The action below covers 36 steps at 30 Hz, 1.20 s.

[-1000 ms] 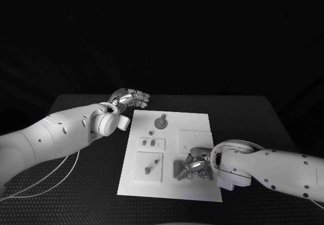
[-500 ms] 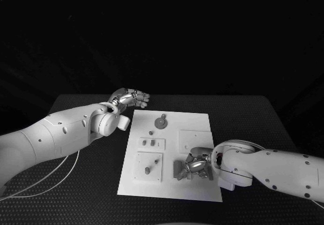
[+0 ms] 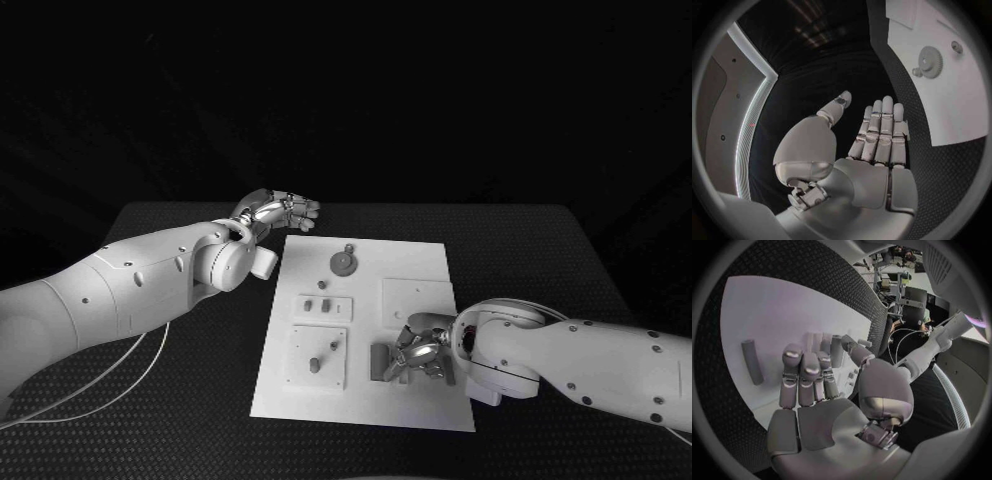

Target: Assemble the parts on the task board

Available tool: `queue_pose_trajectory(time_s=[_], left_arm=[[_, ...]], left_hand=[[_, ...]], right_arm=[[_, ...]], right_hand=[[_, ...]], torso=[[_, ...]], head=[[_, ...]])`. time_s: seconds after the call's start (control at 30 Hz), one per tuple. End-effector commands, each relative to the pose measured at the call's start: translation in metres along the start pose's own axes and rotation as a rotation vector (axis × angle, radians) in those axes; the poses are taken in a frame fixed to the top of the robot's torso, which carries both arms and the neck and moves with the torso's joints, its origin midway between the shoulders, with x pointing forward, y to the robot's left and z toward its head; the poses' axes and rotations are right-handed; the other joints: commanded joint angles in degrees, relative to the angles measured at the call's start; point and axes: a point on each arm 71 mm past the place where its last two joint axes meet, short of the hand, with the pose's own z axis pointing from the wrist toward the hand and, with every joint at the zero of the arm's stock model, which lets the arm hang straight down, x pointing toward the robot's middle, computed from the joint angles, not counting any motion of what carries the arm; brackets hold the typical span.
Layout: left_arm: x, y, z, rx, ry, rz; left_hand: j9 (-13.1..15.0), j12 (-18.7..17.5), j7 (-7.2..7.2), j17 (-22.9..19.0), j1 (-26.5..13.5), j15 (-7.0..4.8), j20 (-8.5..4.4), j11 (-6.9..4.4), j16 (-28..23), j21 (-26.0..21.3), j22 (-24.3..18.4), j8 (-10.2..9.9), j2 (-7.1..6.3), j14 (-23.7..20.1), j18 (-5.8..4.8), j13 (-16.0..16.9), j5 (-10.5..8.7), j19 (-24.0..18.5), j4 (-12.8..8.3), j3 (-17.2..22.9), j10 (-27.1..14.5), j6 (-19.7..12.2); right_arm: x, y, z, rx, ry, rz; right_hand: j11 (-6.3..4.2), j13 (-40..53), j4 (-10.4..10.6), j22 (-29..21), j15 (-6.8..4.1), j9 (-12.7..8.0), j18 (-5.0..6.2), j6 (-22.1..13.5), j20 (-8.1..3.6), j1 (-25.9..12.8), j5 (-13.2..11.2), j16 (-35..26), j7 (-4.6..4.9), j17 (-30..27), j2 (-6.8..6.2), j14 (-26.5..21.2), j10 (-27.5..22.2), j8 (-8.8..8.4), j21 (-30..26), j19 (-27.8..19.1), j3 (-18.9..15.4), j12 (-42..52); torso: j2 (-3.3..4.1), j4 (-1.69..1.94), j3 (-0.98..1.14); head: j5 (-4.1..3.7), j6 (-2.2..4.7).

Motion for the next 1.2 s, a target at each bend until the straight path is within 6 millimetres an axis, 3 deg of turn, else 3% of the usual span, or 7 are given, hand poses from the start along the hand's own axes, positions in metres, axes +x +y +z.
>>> queue_pose_trajectory(time_s=[0.03,0.5,0.57,0.73,0.87,1.07,1.2], left_arm=[[0.002,-0.001,0.000,0.007,0.012,-0.007],[0.002,-0.001,0.000,0.007,0.012,-0.007],[0.002,-0.001,0.000,0.006,0.011,-0.007],[0.001,-0.001,0.000,0.006,0.011,-0.007],[0.000,-0.001,0.000,0.006,0.009,-0.006],[0.000,-0.001,0.000,0.007,0.010,-0.007],[0.000,-0.001,-0.001,0.011,0.010,-0.007]], left_hand=[[-0.1,0.2,-0.30,0.1,-0.3,0.45,0.00,0.14,-0.2,-0.3,0.1,0.2,0.17,0.0,0.78,-0.1,-0.25,0.4,0.2,0.0,0.0,-0.1],[-0.1,0.3,-0.32,0.2,-0.3,0.45,0.00,0.13,-0.3,-0.3,0.1,0.3,0.22,0.0,0.78,-0.1,-0.25,0.4,0.3,0.0,0.0,-0.1],[-0.1,0.3,-0.32,0.2,-0.3,0.45,0.00,0.13,-0.3,-0.3,0.1,0.3,0.22,0.0,0.78,-0.1,-0.25,0.4,0.3,0.0,0.0,-0.1],[-0.1,0.3,-0.33,0.2,-0.3,0.45,0.00,0.13,-0.3,-0.3,0.1,0.3,0.22,0.0,0.78,-0.1,-0.26,0.4,0.3,0.0,0.0,-0.1],[-0.1,0.3,-0.33,0.2,-0.3,0.45,0.00,0.13,-0.3,-0.4,0.2,0.3,0.21,0.0,0.78,-0.1,-0.26,0.4,0.3,0.0,0.0,0.0],[-0.1,0.3,-0.34,0.3,-0.3,0.45,0.00,0.13,-0.3,-0.4,0.2,0.3,0.20,0.1,0.78,-0.1,-0.26,0.4,0.3,0.0,0.0,0.0],[-0.1,0.3,-0.34,0.3,-0.3,0.44,0.01,0.12,-0.3,-0.4,0.2,0.4,0.20,0.1,0.78,-0.2,-0.27,0.4,0.3,0.0,0.1,0.0]], right_arm=[[-0.002,-0.005,0.000,0.023,-0.025,-0.028],[-0.003,-0.004,0.001,0.021,-0.040,-0.050],[-0.003,-0.005,0.000,0.016,-0.037,-0.040],[-0.004,-0.008,-0.004,-0.012,-0.038,0.001],[-0.012,-0.009,-0.012,-0.049,-0.069,0.027],[-0.039,-0.018,-0.026,-0.046,-0.143,0.048],[-0.052,-0.034,-0.031,0.001,-0.159,0.051]], right_hand=[[-0.18,-0.1,0.0,-0.1,-0.21,0.1,1.10,0.3,-0.24,0.6,-0.3,-0.4,0.08,0.1,0.07,0.3,0.3,0.26,-0.3,0.3,0.5,-0.3],[-0.20,-0.1,0.0,-0.1,-0.20,0.1,1.10,0.6,-0.07,0.9,-0.3,-0.4,0.05,0.0,0.01,0.5,0.6,0.26,-0.2,0.5,1.4,-0.3],[-0.18,-0.1,0.2,-0.1,-0.19,0.0,1.10,0.7,-0.01,0.6,-0.2,-0.5,0.06,0.0,-0.61,0.6,0.7,0.22,-0.2,0.5,1.4,-0.4],[0.10,-0.2,1.9,-0.2,0.04,-0.2,1.10,0.1,0.26,-1.9,0.0,-0.8,0.35,0.0,-4.31,0.6,0.4,-0.36,-0.3,0.5,0.1,-0.6],[0.45,0.1,2.5,-0.2,0.27,-0.4,1.10,-1.4,0.06,-4.0,0.1,-0.9,0.74,0.1,-5.05,0.3,-0.2,-1.14,-0.5,0.1,-2.7,-0.6],[0.45,0.3,2.4,-0.2,0.29,-0.2,1.10,-1.5,-0.27,-4.4,0.7,-0.9,0.77,0.3,-4.02,0.2,-0.3,-1.13,-0.5,-0.1,-4.4,-0.4],[0.32,0.2,1.7,-0.2,0.17,0.0,1.10,-1.2,-0.52,-2.3,-0.2,-0.8,0.63,0.4,-1.92,0.4,0.0,-0.99,-0.4,0.2,-3.7,-0.2]], torso=[[0.00,0.02,-0.04],[-0.01,0.00,-0.03],[0.00,-0.01,-0.03],[-0.01,0.01,-0.01],[-0.03,0.00,-0.01],[-0.04,-0.06,-0.05],[-0.03,-0.05,-0.04]], head=[[0.06,-0.06],[0.07,-0.08],[0.03,-0.02],[-0.02,0.07],[-0.15,0.21],[-0.42,0.52],[-0.68,0.66]])
